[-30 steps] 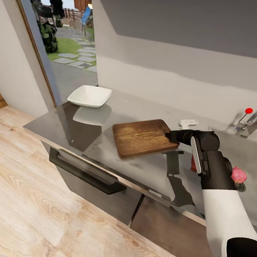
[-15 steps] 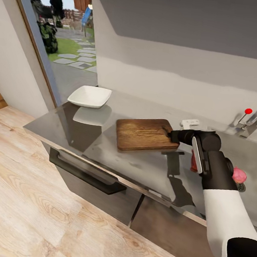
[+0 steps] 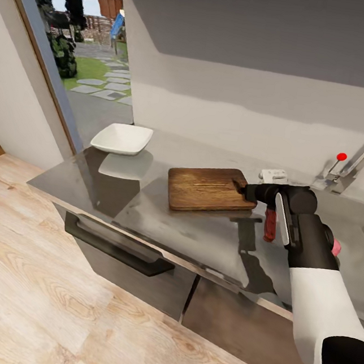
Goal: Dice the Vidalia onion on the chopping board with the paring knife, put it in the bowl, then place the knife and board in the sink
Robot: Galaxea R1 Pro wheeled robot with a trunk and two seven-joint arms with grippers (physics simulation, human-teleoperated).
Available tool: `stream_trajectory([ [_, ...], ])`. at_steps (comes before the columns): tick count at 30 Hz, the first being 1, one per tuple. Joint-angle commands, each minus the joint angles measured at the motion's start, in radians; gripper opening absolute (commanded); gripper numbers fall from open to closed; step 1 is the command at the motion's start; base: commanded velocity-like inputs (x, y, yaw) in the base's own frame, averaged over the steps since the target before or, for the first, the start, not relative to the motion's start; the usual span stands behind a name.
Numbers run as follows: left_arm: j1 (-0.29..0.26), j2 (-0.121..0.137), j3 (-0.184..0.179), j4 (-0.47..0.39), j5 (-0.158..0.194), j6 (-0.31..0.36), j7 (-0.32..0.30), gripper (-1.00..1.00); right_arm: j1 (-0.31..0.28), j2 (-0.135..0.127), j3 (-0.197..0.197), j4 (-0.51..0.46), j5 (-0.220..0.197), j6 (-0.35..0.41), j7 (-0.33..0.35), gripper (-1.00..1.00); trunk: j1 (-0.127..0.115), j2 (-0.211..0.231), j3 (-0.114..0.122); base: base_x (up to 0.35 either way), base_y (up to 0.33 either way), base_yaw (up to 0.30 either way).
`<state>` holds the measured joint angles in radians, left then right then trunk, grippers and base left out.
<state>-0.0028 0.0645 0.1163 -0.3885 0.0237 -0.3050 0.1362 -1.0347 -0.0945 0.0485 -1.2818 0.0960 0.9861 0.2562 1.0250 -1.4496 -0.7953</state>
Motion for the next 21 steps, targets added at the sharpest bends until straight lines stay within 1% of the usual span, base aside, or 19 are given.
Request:
stream_trajectory([
  [1, 0.0, 0.0, 0.0, 0.0, 0.002, -0.003, 0.001, 1.0, -0.001, -0.001, 0.001, -0.001, 0.01, 0.003, 0.008, -1.0, 0.0, 0.0, 0.001, 0.0, 0.0, -0.121],
  [13, 0.0, 0.0, 0.0, 0.0, 0.002, -0.003, 0.001, 1.0, -0.001, -0.001, 0.002, -0.001, 0.009, 0.003, 0.008, -1.0, 0.0, 0.0, 0.018, 0.0, 0.0, -0.121],
  [21, 0.0, 0.0, 0.0, 0.0, 0.002, -0.003, 0.001, 1.0, -0.001, -0.001, 0.003, -0.001, 0.008, 0.002, 0.008, -1.0, 0.0, 0.0, 0.02, 0.0, 0.0, -0.021],
])
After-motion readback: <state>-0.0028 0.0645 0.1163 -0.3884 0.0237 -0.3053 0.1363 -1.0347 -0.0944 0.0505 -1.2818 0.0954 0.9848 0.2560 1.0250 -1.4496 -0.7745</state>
